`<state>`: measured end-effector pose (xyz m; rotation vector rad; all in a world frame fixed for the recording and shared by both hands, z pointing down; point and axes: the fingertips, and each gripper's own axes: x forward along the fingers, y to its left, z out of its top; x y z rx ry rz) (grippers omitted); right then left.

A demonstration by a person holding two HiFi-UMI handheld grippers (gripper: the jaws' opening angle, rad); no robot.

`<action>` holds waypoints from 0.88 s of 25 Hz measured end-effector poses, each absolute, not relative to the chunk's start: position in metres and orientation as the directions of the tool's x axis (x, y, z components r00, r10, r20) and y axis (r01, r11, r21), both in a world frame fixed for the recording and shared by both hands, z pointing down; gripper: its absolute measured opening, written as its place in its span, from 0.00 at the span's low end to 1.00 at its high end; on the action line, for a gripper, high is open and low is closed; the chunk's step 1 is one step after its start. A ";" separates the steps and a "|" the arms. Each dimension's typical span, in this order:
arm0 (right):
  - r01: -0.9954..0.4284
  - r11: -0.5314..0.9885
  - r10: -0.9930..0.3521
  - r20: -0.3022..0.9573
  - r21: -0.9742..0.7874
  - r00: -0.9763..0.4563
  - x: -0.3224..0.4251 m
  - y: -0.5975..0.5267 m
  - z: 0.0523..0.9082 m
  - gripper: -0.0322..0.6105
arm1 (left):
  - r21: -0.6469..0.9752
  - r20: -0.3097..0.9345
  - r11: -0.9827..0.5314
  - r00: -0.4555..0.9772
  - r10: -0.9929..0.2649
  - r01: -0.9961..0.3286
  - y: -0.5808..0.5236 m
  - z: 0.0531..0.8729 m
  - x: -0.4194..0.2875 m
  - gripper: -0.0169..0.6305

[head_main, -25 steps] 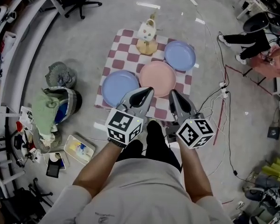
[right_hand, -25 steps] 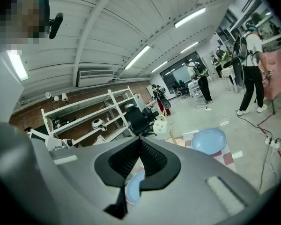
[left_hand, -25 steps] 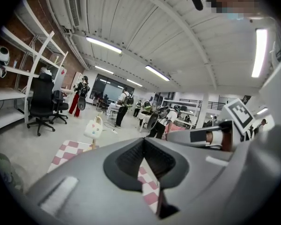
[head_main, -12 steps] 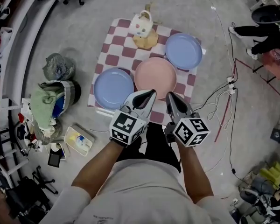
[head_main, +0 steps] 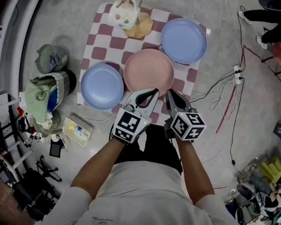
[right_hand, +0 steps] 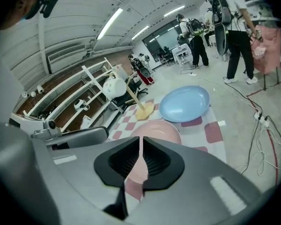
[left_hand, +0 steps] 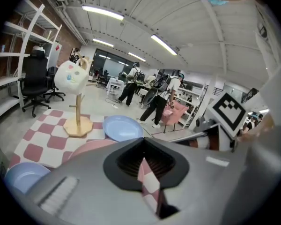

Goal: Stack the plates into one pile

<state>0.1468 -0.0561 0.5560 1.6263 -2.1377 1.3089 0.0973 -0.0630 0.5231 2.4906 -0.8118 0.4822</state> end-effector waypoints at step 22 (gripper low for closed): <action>-0.856 -0.222 -0.524 0.798 -0.467 -0.299 0.184 -0.059 0.704 0.17 | 0.370 0.551 -0.687 0.743 -0.380 -0.625 -0.068 0.614 0.123 0.04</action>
